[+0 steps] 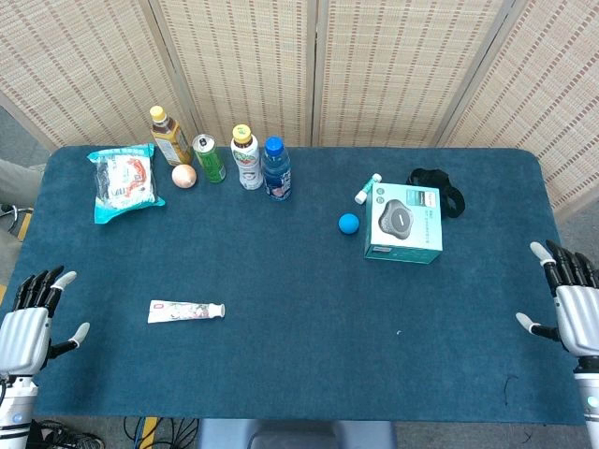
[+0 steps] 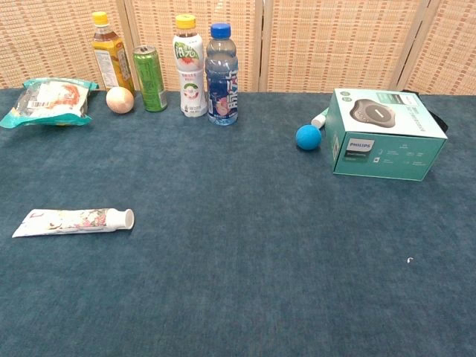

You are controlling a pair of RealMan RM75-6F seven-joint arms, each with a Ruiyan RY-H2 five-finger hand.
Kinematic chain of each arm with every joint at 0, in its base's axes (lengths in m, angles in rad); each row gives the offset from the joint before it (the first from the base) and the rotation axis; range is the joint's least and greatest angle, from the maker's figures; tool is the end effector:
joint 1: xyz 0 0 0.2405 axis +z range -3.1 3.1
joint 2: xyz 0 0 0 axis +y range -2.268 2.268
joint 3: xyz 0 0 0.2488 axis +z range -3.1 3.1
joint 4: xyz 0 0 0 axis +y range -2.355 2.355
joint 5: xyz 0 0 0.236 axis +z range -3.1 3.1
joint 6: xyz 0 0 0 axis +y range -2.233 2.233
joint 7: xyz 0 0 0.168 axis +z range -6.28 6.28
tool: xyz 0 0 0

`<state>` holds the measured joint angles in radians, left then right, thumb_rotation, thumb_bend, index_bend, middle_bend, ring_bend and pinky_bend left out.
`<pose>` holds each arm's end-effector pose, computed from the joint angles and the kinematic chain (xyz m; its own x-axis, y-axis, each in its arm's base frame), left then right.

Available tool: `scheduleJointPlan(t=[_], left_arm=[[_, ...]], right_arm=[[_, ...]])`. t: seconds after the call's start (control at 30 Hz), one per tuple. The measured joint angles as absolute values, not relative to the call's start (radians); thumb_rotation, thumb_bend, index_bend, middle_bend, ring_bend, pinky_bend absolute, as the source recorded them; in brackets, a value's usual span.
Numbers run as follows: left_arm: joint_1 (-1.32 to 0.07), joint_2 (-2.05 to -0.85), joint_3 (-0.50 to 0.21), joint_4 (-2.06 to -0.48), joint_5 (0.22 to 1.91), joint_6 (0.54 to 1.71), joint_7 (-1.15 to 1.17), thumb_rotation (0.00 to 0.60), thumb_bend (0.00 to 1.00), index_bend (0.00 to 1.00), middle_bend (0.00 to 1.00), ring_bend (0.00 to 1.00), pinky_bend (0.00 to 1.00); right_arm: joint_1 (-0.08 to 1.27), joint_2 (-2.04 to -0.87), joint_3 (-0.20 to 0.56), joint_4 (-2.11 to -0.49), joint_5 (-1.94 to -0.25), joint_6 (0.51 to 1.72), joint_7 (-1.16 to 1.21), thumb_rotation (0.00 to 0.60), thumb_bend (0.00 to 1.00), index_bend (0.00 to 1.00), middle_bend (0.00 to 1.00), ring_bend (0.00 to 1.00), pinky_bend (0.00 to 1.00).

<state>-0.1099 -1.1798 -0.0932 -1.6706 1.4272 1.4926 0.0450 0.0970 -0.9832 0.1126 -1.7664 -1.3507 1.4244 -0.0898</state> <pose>-0.2956 0.2221 0.1188 0.3163 -0.0442 0.9476 0.9486 0.0300 -0.3152 -0.3091 -0.2216 0.1681 0.4375 -0.0082 0.8992 -0.8938 0.1058 0.4358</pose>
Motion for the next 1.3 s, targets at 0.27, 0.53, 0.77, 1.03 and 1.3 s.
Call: scheduleJointPlan(t=[0.27,0.53,0.77,1.03,1.3], left_arm=[[-0.115,-1.183,-0.092,-1.671,1.442,1.491,0.036,0.6,0.22,0.16,0.08,0.02,0.0],[-0.177,-1.194,-0.094,-1.669,1.482,1.424,0.063,0.6,0.22,0.24,0.27,0.1,0.0],[-0.255,-1.248,-0.092,-1.624,1.521,1.335,0.07,0.6,0.17,0.22,0.27,0.1,0.01],[-0.348,-1.352,-0.085,-1.522,1.539,1.222,0.067,0.6,0.16,0.16,0.27,0.1,0.01],[-0.387,-1.466,-0.077,-1.403,1.524,1.183,0.086,0.6,0.15,0.15,0.26,0.1,0.01]], right_arm=[[0.078,-0.979,0.111,-1.771,-1.364,1.464,-0.087,0.6,0.05,0.0,0.0,0.0,0.04],[0.082,-0.957,0.137,-1.769,-1.371,1.489,-0.09,0.6,0.05,0.0,0.0,0.0,0.04],[0.083,-0.926,0.155,-1.785,-1.381,1.512,-0.097,0.6,0.05,0.0,0.0,0.0,0.04],[0.069,-0.92,0.153,-1.79,-1.377,1.529,-0.092,0.6,0.05,0.0,0.0,0.0,0.04],[0.054,-0.917,0.147,-1.798,-1.377,1.542,-0.092,0.6,0.05,0.0,0.0,0.0,0.04]])
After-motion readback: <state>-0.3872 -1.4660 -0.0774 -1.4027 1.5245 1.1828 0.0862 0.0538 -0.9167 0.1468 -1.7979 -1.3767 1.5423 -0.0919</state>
